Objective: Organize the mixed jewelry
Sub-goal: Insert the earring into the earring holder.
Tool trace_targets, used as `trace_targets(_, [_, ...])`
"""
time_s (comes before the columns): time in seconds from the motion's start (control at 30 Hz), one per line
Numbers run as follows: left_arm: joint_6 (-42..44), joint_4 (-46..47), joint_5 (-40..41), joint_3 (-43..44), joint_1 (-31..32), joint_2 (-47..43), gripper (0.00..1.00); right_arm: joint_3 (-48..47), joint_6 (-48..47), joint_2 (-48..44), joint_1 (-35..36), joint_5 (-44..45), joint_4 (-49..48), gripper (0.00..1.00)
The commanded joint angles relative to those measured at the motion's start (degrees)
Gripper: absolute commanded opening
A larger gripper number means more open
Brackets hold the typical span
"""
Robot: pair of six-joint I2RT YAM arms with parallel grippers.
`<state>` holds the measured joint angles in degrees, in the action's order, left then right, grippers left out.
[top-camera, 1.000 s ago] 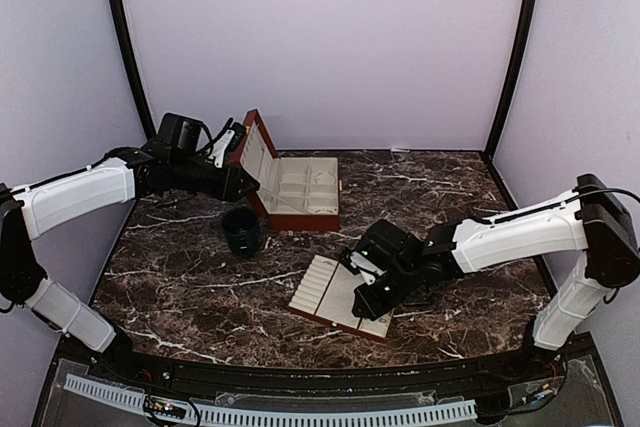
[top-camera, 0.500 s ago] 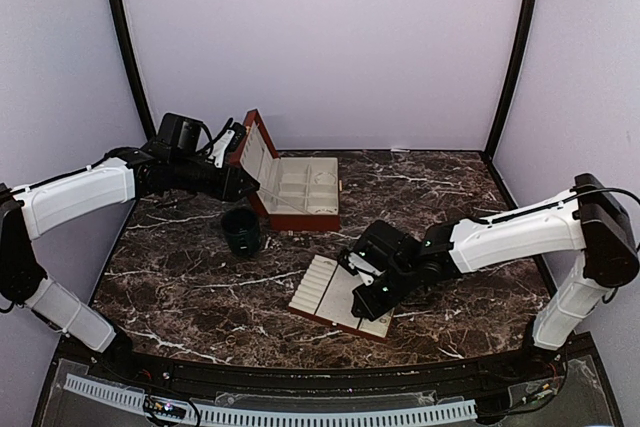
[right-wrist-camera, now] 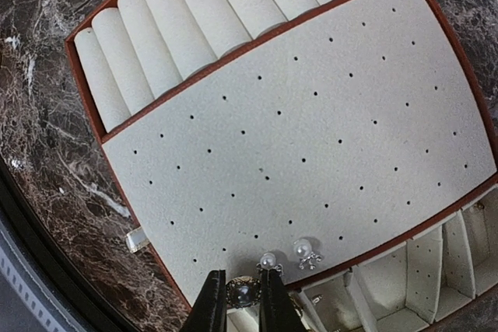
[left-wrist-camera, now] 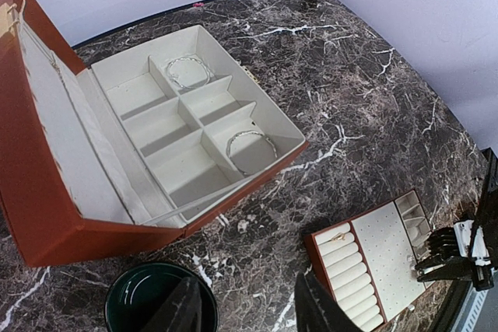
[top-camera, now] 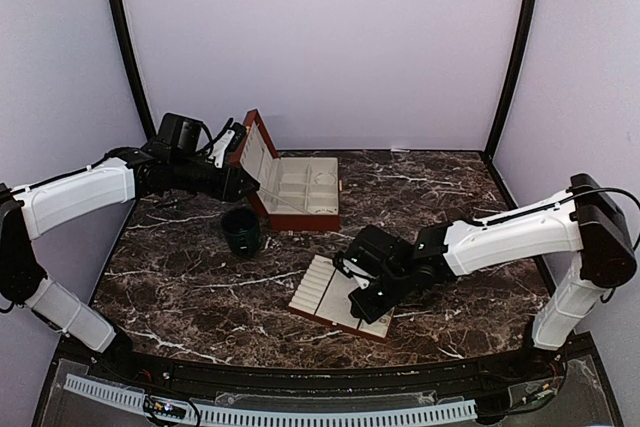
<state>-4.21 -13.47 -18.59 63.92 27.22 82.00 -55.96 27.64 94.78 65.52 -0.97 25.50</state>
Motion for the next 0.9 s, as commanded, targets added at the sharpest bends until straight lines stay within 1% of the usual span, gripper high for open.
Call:
trace_targets(0.0, [0.8, -0.48, -0.42, -0.12, -0.07, -1.07, 0.43, -1.22, -0.95, 2.78, 1.8, 0.71, 1.49, 0.0])
trace_targets(0.23, [0.83, -0.6, -0.45, -0.15, -0.05, -1.12, 0.43, -2.23, -1.33, 3.48, 2.91, 2.46, 3.05, 0.0])
trace_targets(0.73, [0.74, -0.51, -0.64, -0.16, -0.05, -1.06, 0.43, -2.09, -2.18, 4.08, 4.79, 2.0, 3.24, 0.0])
trace_targets(0.87, [0.77, -0.46, -0.69, -0.27, -0.11, -1.14, 0.43, -3.5, 0.6, 4.79, 4.77, 3.84, 5.33, 0.0])
